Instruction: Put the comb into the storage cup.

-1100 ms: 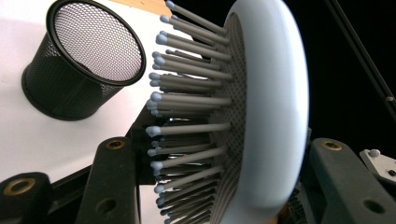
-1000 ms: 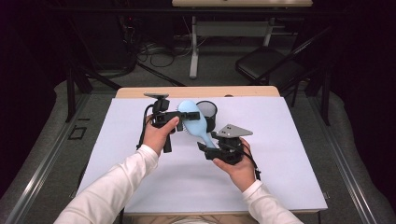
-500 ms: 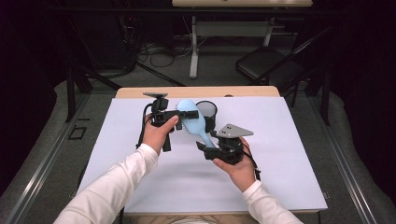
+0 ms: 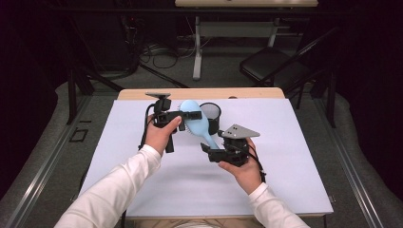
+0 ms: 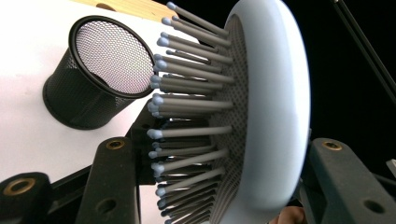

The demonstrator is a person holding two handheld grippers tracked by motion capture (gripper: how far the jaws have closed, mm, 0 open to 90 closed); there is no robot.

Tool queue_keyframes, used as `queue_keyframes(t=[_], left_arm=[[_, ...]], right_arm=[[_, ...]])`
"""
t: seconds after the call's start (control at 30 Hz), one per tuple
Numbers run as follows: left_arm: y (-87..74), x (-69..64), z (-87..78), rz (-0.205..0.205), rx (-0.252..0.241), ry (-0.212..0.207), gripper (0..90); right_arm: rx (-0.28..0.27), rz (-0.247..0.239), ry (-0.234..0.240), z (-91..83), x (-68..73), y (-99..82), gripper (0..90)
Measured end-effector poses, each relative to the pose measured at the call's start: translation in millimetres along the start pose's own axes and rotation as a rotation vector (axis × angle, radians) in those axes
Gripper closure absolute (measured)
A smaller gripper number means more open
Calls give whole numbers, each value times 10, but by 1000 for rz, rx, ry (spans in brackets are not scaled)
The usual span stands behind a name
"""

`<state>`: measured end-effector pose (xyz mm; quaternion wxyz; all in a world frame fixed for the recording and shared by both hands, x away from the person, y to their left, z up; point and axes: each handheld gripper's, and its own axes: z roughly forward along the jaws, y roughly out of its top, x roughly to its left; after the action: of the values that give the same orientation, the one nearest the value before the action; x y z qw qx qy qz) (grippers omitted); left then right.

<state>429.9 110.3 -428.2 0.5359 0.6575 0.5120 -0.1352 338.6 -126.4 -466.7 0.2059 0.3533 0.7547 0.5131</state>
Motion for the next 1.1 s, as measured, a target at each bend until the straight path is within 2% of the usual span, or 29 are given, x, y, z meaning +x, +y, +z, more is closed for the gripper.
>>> queue_keyframes(t=[0.07, 0.37, 0.6, 1.1], left_arm=[[4, 0, -1, -9, -5, 3, 480], [33, 22, -26, -4, -12, 8, 480], [53, 36, -42, -15, -17, 9, 480], [107, 39, -59, -15, -32, 19, 480]], right_arm=[[1, -1, -1, -1, 7, 6, 208], [5, 1, -13, -11, 6, 25, 129], [30, 7, -13, 0, 3, 32, 3], [39, 10, -31, -3, 1, 41, 0]])
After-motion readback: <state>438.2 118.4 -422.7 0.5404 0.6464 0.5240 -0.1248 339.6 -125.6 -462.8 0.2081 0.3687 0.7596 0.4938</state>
